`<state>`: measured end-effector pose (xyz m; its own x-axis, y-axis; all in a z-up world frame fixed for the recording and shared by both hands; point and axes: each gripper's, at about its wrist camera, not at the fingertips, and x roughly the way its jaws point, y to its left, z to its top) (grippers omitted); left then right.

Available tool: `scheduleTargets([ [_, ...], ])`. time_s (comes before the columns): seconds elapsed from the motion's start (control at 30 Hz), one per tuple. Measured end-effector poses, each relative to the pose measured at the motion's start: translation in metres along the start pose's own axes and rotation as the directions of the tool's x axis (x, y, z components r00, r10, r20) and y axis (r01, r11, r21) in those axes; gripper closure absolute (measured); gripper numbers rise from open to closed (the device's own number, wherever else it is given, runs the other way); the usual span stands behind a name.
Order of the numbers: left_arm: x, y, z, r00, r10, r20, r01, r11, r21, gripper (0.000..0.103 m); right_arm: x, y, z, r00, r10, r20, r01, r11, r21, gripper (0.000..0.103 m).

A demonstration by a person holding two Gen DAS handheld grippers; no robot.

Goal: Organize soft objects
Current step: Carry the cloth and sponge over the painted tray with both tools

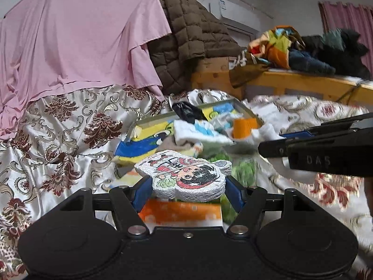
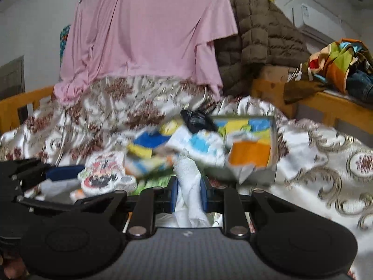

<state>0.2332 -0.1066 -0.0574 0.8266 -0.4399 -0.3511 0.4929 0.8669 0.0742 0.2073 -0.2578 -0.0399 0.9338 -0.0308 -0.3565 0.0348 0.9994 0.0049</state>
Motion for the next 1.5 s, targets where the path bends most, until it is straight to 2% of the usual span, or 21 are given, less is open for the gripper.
scheduleTargets([
  [0.23, 0.030, 0.006, 0.037, 0.999, 0.025, 0.025, -0.024, 0.999, -0.034, 0.034, 0.041, -0.030, 0.032, 0.997, 0.019, 0.074, -0.023, 0.998, 0.061, 0.080],
  [0.5, 0.086, 0.009, 0.076, 0.999, 0.041, 0.007, -0.041, 0.999, 0.013, 0.034, 0.100, -0.076, 0.062, 0.989, 0.022, 0.148, -0.052, 0.977, 0.205, 0.080],
  [0.6, 0.111, 0.013, 0.090, 1.000, 0.024, -0.020, -0.024, 1.000, -0.014, 0.034, 0.113, -0.089, 0.064, 0.985, 0.021, 0.173, -0.057, 0.977, 0.207, 0.080],
  [0.8, 0.154, 0.019, 0.116, 0.999, 0.007, -0.033, -0.011, 0.996, -0.094, 0.034, 0.141, -0.114, 0.064, 0.985, 0.021, 0.173, -0.069, 0.959, 0.276, 0.080],
  [1.0, 0.187, 0.011, 0.128, 0.999, 0.017, -0.049, -0.020, 0.998, -0.060, 0.034, 0.158, -0.142, 0.058, 0.988, 0.004, 0.157, -0.066, 0.917, 0.394, 0.080],
  [1.23, 0.216, 0.002, 0.126, 0.993, -0.008, -0.115, 0.001, 0.998, -0.056, 0.034, 0.174, -0.164, 0.053, 0.990, 0.018, 0.137, -0.083, 0.870, 0.486, 0.080],
  [1.33, 0.221, -0.002, 0.123, 0.991, -0.023, -0.130, 0.017, 0.998, -0.053, 0.034, 0.180, -0.169, 0.052, 0.993, 0.022, 0.113, -0.076, 0.863, 0.499, 0.077],
  [1.5, 0.229, -0.014, 0.116, 0.987, -0.009, -0.159, 0.012, 1.000, 0.019, 0.033, 0.191, -0.170, 0.047, 0.998, 0.044, 0.046, -0.061, 0.864, 0.500, 0.075],
])
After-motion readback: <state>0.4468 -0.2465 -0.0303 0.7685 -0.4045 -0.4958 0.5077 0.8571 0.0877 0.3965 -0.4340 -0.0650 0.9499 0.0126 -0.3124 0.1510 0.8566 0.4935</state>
